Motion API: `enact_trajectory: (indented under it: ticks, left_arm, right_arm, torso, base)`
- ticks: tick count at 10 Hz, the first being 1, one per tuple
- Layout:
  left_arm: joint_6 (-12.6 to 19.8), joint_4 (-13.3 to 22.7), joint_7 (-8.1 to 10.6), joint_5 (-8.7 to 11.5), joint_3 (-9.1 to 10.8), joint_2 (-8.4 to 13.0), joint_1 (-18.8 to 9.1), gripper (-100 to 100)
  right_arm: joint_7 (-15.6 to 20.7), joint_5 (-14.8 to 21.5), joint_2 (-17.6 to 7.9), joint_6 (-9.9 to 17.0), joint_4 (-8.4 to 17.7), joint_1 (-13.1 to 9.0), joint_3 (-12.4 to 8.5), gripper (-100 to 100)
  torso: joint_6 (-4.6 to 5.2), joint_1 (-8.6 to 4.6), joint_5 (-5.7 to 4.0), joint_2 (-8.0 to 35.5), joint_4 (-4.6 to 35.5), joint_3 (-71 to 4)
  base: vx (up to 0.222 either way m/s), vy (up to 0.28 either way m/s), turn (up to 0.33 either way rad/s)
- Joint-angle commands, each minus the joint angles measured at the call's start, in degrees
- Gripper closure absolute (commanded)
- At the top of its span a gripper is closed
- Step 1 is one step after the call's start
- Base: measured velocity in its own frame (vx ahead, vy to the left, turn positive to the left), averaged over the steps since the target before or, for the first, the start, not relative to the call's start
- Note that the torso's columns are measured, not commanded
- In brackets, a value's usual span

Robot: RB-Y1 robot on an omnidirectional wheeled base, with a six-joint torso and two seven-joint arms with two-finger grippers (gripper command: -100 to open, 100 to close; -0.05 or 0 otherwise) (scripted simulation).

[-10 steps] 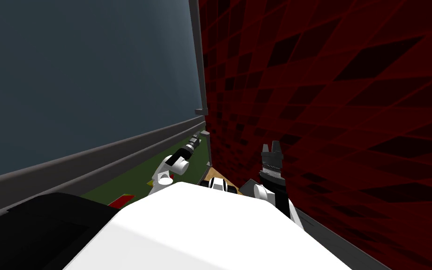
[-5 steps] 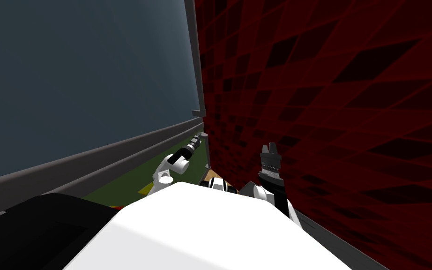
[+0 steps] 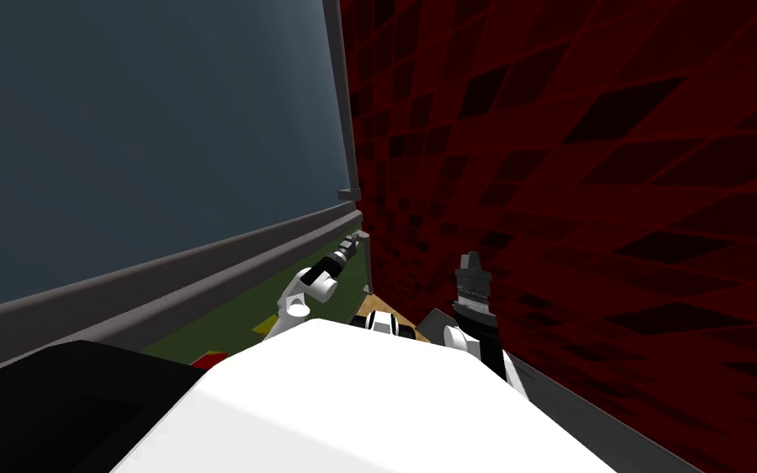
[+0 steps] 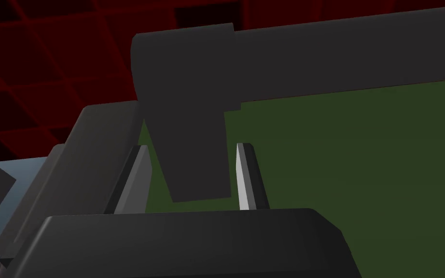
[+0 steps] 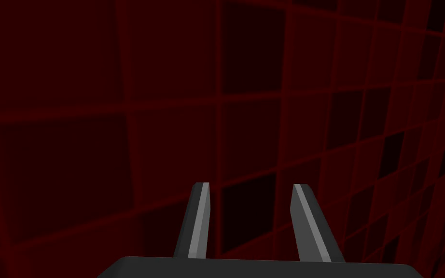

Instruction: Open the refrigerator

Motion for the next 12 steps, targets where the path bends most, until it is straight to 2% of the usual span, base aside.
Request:
enact_trajectory:
  ticks: [1,2,3,4,6,9,10,12]
  left_arm:
    - [-1.06,5.08,0.76,0.54,-0.77,0.45,-4.36,100]
    - [-1.06,6.99,0.76,0.54,-0.77,0.45,-4.36,100]
    - [-3.83,8.76,3.72,1.35,-3.58,0.71,-7.1,100]
    - [-5.22,9.9,4.0,1.35,-4.75,0.71,-8.51,100]
    - [-5.42,12.71,4.0,1.35,-4.75,0.71,-11.66,100]
    - [-5.42,17.64,4.0,1.35,-4.75,0.71,-11.96,100]
    - [-9.01,19.31,7.05,2.15,-7.03,0.97,-15.15,100]
    - [-9.77,21.46,7.23,2.15,-8.73,0.97,-18.22,100]
  right_arm:
    - [0.0,0.0,0.0,0.0,0.0,0.02,0.0,0]
    - [0.0,0.0,-0.01,0.0,0.0,0.04,-0.01,0]
    - [0.0,0.0,-0.01,-0.01,0.0,0.04,-0.02,0]
    - [0.0,0.0,-0.01,0.0,0.0,0.02,-0.01,0]
    - [0.0,0.0,0.0,0.0,0.0,0.01,0.0,0]
    - [0.0,0.0,-0.01,-0.01,0.0,0.04,-0.01,0]
    - [0.0,0.0,-0.01,-0.01,0.0,0.04,-0.01,0]
    - [0.0,0.0,0.0,0.0,0.0,0.0,0.0,0]
  torso:
    - [-0.08,0.18,-0.06,-0.44,0.11,-0.32]
    - [0.01,0.22,-0.1,-0.76,0.11,-0.56]
    - [0.09,0.17,-0.02,-0.96,-0.23,-0.65]
    - [0.33,-0.15,-0.05,-0.59,-0.27,-0.45]
    - [0.17,-0.16,-0.13,-0.46,0.05,-0.33]
    - [0.3,-0.12,-0.09,-1.18,-0.42,-0.78]
    - [0.33,-0.11,-0.03,-1.34,-0.66,-0.87]
    - [0.47,-0.45,-0.13,-0.65,-0.32,-0.44]
  base:
    - [-0.022,-0.015,0.024]
    - [0.03,0.005,0.019]
    - [-0.136,-0.013,0.022]
    - [-0.241,-0.012,-0.027]
    - [-0.113,-0.02,-0.012]
    - [0.025,0.002,0.01]
    - [-0.191,-0.022,-0.003]
    - [-0.199,-0.036,-0.012]
